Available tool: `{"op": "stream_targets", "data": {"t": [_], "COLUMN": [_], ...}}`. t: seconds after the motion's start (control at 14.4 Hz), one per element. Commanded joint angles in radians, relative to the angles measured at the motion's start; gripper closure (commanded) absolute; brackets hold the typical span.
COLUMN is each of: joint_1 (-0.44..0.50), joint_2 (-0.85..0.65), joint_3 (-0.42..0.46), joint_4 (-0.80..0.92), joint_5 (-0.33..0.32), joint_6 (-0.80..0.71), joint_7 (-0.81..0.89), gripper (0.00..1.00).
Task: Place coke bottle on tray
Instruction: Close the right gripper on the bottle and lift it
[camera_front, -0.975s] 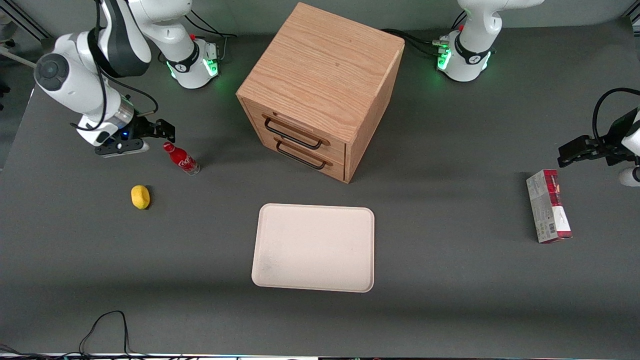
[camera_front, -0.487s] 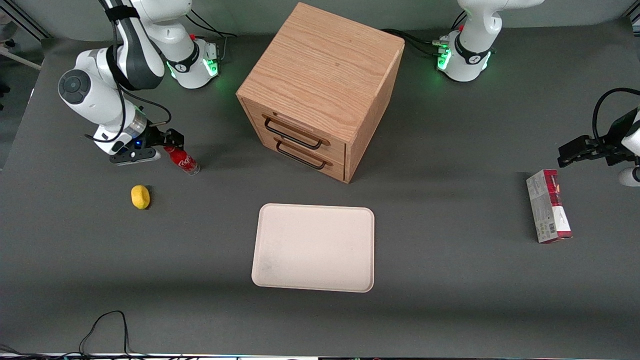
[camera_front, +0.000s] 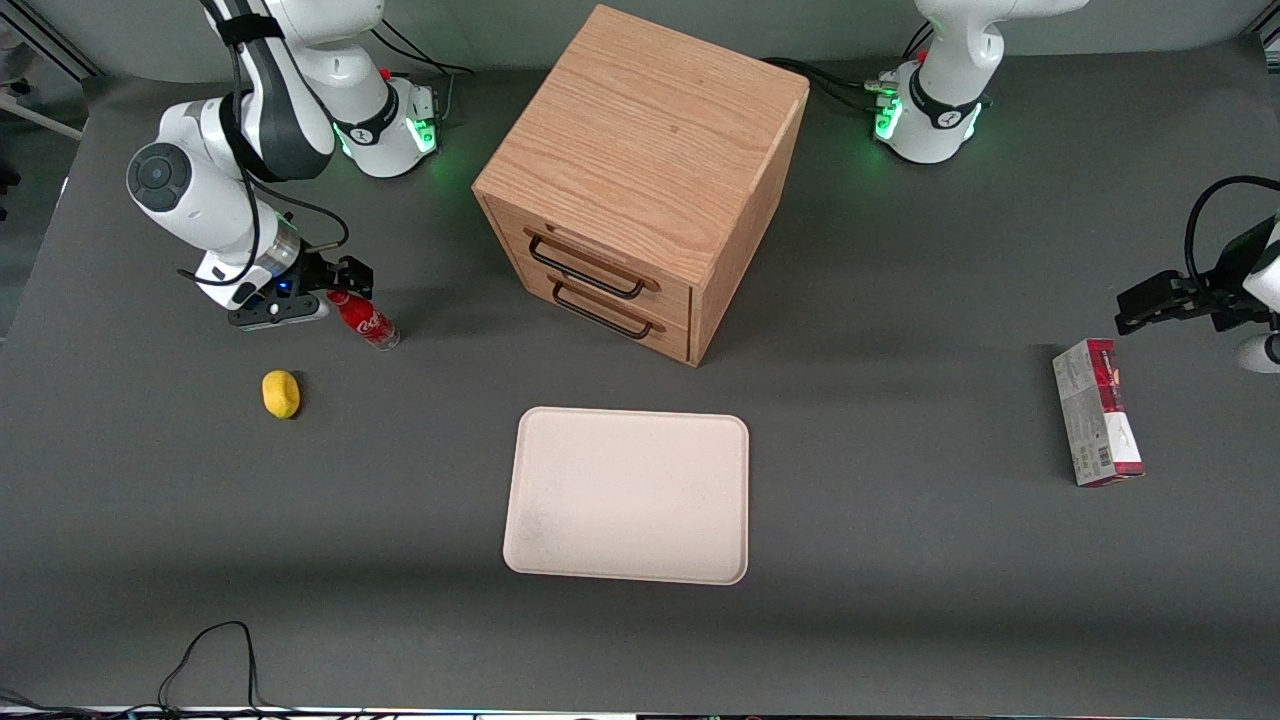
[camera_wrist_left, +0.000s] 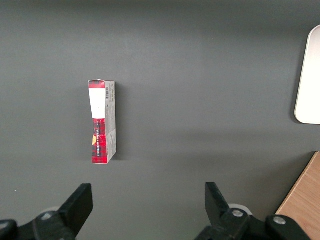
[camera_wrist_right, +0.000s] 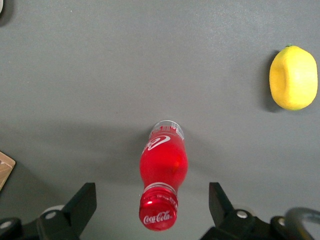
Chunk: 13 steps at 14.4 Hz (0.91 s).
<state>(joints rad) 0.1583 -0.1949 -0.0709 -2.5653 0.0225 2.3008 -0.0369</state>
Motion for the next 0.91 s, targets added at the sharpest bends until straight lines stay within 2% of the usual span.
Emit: {"op": "stream_targets", "data": {"t": [0.0,0.07,0.14,0.21,0.28,0.42,0.49,0.84], "joint_1": [0.009,0.009,0.009,0.009,0.009,0.009,0.009,0.007], "joint_2": [-0.009,-0.009,-0.009,-0.009,-0.009,-0.009,-0.009,-0.008], "joint_3": [-0.006,-0.006,-0.006,-0.006,-0.006,-0.006,-0.006,-0.006], "joint_4": [-0.019,-0.021,-0.024,-0.024,-0.026,-0.026,-0.026,-0.024], "joint_5": [0.002,0.002,0.002,0.002,0.002,0.002,0.002,0.001], "joint_6": [0.020,0.025,0.026,0.026,0.026,0.026,0.026,0.026], "joint_7": [0.002,0.002,0.000,0.000,0.000,0.000,0.000,-0.001], "gripper": [0.02,0.08,0.28,0.55,0.72,0.97,1.00,1.00]}}
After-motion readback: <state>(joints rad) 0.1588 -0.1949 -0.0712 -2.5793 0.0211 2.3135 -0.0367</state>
